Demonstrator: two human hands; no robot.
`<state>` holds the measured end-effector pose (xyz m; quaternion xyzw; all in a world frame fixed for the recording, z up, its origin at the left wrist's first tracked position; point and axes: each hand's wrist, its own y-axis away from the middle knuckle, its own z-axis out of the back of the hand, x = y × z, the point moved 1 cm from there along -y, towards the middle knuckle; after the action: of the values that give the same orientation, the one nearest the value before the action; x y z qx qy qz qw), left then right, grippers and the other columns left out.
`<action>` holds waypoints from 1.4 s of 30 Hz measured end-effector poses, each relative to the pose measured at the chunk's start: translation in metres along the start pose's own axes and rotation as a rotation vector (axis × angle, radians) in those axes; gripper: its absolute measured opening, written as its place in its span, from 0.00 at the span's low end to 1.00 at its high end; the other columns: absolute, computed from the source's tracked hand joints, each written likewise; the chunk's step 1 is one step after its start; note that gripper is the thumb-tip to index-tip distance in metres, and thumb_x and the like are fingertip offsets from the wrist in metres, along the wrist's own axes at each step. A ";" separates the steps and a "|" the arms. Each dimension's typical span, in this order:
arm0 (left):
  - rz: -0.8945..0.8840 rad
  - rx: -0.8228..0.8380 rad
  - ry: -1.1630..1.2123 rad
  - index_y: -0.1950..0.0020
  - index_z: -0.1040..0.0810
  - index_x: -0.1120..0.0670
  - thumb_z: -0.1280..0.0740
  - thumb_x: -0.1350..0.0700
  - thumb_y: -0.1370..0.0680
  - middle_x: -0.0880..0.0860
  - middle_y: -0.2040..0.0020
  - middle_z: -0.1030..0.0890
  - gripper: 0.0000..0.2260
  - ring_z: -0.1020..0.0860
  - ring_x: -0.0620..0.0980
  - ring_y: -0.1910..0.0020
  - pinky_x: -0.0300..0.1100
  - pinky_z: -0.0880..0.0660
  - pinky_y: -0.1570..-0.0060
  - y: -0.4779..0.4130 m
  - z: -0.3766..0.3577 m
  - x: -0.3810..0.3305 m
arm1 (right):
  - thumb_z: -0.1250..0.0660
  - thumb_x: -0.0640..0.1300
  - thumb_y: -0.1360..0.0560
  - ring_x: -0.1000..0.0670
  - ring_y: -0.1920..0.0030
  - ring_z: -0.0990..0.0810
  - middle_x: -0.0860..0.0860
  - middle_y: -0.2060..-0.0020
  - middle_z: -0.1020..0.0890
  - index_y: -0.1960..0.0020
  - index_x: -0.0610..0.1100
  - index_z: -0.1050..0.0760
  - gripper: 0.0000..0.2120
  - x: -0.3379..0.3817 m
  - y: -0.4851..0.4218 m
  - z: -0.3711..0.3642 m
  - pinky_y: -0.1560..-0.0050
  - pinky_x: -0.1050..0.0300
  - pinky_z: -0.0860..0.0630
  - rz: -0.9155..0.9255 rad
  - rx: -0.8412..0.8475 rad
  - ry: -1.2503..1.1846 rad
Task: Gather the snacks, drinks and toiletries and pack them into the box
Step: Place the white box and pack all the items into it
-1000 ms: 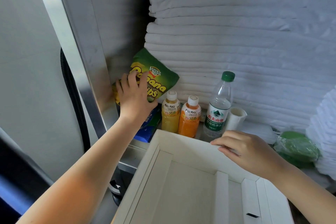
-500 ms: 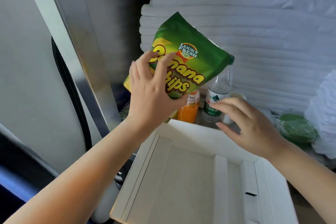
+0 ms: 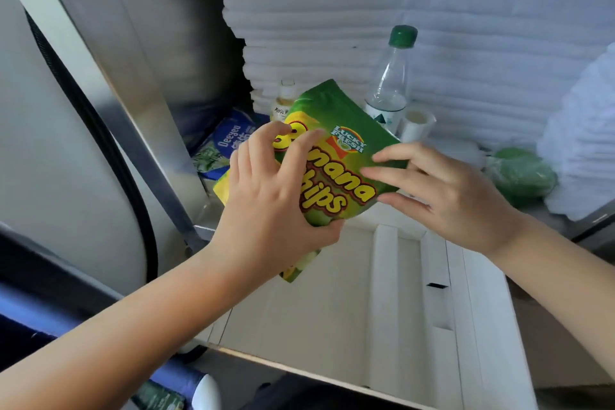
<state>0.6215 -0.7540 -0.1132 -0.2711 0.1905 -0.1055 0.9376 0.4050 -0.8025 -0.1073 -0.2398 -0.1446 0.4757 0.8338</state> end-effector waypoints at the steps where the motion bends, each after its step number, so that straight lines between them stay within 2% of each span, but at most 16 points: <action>1: -0.014 0.026 -0.016 0.31 0.31 0.54 0.30 0.39 0.39 0.61 0.37 0.33 0.39 0.33 0.61 0.40 0.55 0.34 0.39 0.004 -0.002 -0.001 | 0.35 0.47 0.23 0.60 0.56 0.26 0.44 0.41 0.23 0.37 0.42 0.24 0.16 0.001 0.002 0.000 0.56 0.53 0.21 -0.031 0.071 -0.034; 3: -0.063 0.087 -0.050 0.31 0.31 0.54 0.30 0.39 0.40 0.61 0.38 0.32 0.40 0.33 0.61 0.40 0.56 0.35 0.40 0.011 -0.006 -0.002 | 0.35 0.52 0.25 0.52 0.51 0.20 0.46 0.36 0.26 0.35 0.44 0.25 0.22 0.004 0.007 0.000 0.56 0.49 0.19 -0.079 0.179 -0.058; 7: -0.115 0.227 -0.047 0.30 0.32 0.53 0.29 0.38 0.41 0.59 0.38 0.32 0.42 0.32 0.59 0.41 0.54 0.33 0.40 0.020 -0.010 -0.004 | 0.33 0.60 0.31 0.50 0.39 0.26 0.47 0.32 0.29 0.32 0.45 0.28 0.32 0.006 0.014 0.001 0.45 0.49 0.23 -0.075 0.292 0.015; 10: -0.161 0.271 -0.030 0.30 0.32 0.53 0.29 0.38 0.41 0.58 0.39 0.31 0.42 0.31 0.58 0.42 0.54 0.31 0.41 0.026 -0.011 -0.006 | 0.33 0.63 0.33 0.49 0.31 0.34 0.49 0.28 0.35 0.28 0.48 0.35 0.38 0.009 0.019 0.000 0.33 0.53 0.35 -0.070 0.393 0.020; 14: -0.229 0.305 -0.001 0.30 0.33 0.53 0.30 0.37 0.41 0.57 0.40 0.31 0.43 0.33 0.55 0.43 0.48 0.33 0.42 0.033 -0.011 -0.005 | 0.35 0.68 0.34 0.53 0.24 0.50 0.52 0.23 0.48 0.24 0.51 0.46 0.45 0.015 0.023 0.001 0.28 0.61 0.52 -0.081 0.542 -0.007; 17: -0.265 0.378 0.023 0.28 0.38 0.53 0.31 0.35 0.41 0.55 0.39 0.33 0.46 0.32 0.54 0.42 0.45 0.34 0.40 0.040 -0.013 -0.003 | 0.36 0.72 0.35 0.53 0.24 0.59 0.52 0.23 0.56 0.23 0.47 0.49 0.51 0.021 0.026 -0.003 0.27 0.61 0.59 -0.052 0.627 0.033; 19: -0.267 0.451 0.031 0.26 0.44 0.53 0.29 0.35 0.42 0.54 0.38 0.35 0.50 0.33 0.53 0.41 0.43 0.35 0.39 0.044 -0.016 -0.001 | 0.37 0.73 0.36 0.54 0.24 0.63 0.53 0.23 0.61 0.22 0.47 0.56 0.55 0.024 0.026 -0.010 0.27 0.60 0.61 -0.060 0.685 0.026; 22: -0.259 0.526 0.035 0.25 0.53 0.51 0.29 0.35 0.41 0.51 0.37 0.38 0.54 0.36 0.51 0.39 0.42 0.36 0.36 0.050 -0.021 0.001 | 0.36 0.74 0.38 0.58 0.28 0.73 0.62 0.30 0.73 0.30 0.57 0.77 0.59 0.026 0.028 -0.024 0.28 0.62 0.67 -0.097 0.803 -0.028; 24: -0.238 0.550 0.042 0.24 0.55 0.50 0.30 0.34 0.41 0.50 0.37 0.39 0.54 0.37 0.49 0.38 0.42 0.37 0.35 0.054 -0.024 0.002 | 0.34 0.73 0.38 0.62 0.31 0.76 0.67 0.36 0.78 0.37 0.63 0.83 0.59 0.026 0.028 -0.031 0.32 0.66 0.71 -0.106 0.866 -0.060; 26: -0.221 0.546 0.052 0.24 0.52 0.51 0.30 0.34 0.41 0.50 0.37 0.37 0.53 0.36 0.50 0.38 0.44 0.36 0.35 0.059 -0.026 0.004 | 0.32 0.71 0.38 0.65 0.34 0.77 0.67 0.34 0.75 0.38 0.63 0.83 0.60 0.028 0.027 -0.036 0.36 0.71 0.75 -0.103 0.872 -0.106; 28: -0.209 0.542 0.064 0.25 0.51 0.50 0.31 0.34 0.41 0.50 0.36 0.37 0.52 0.36 0.49 0.38 0.43 0.37 0.35 0.061 -0.029 0.006 | 0.30 0.69 0.39 0.68 0.37 0.78 0.62 0.27 0.64 0.36 0.61 0.82 0.61 0.030 0.026 -0.042 0.39 0.73 0.77 -0.079 0.875 -0.113; 31: -0.182 0.563 0.069 0.26 0.57 0.46 0.32 0.33 0.41 0.46 0.37 0.42 0.52 0.39 0.47 0.37 0.41 0.39 0.35 0.063 -0.035 0.009 | 0.28 0.67 0.40 0.66 0.34 0.73 0.54 0.24 0.56 0.27 0.54 0.72 0.62 0.032 0.022 -0.050 0.39 0.72 0.77 -0.058 0.883 -0.075; 33: -0.180 0.587 0.042 0.27 0.61 0.44 0.34 0.31 0.41 0.44 0.37 0.45 0.52 0.41 0.47 0.36 0.42 0.39 0.34 0.064 -0.041 0.011 | 0.27 0.66 0.40 0.60 0.29 0.68 0.53 0.24 0.56 0.24 0.50 0.65 0.62 0.030 0.021 -0.056 0.36 0.69 0.75 -0.068 0.899 -0.063; 35: -0.224 0.621 -0.041 0.28 0.66 0.45 0.36 0.29 0.38 0.45 0.36 0.47 0.52 0.42 0.49 0.35 0.45 0.40 0.32 0.066 -0.047 0.013 | 0.27 0.66 0.39 0.55 0.27 0.65 0.54 0.24 0.58 0.23 0.49 0.63 0.60 0.028 0.020 -0.061 0.31 0.62 0.69 -0.078 0.918 -0.036; 39: -0.354 0.693 -0.222 0.31 0.73 0.49 0.39 0.29 0.34 0.48 0.34 0.52 0.52 0.46 0.54 0.35 0.52 0.46 0.31 0.074 -0.057 0.015 | 0.27 0.60 0.34 0.50 0.25 0.64 0.50 0.24 0.62 0.25 0.47 0.69 0.59 0.019 0.022 -0.070 0.29 0.57 0.64 -0.122 0.983 0.074; 42: -0.350 0.746 -0.234 0.31 0.73 0.49 0.41 0.28 0.32 0.50 0.31 0.55 0.50 0.51 0.54 0.33 0.51 0.49 0.30 0.075 -0.060 0.019 | 0.28 0.64 0.36 0.49 0.25 0.64 0.49 0.24 0.65 0.25 0.46 0.71 0.62 0.015 0.026 -0.073 0.28 0.56 0.62 -0.139 1.045 0.060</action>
<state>0.6207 -0.7254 -0.2072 0.0480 -0.0172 -0.2934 0.9546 0.4281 -0.7976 -0.1823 0.2044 0.1200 0.4207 0.8757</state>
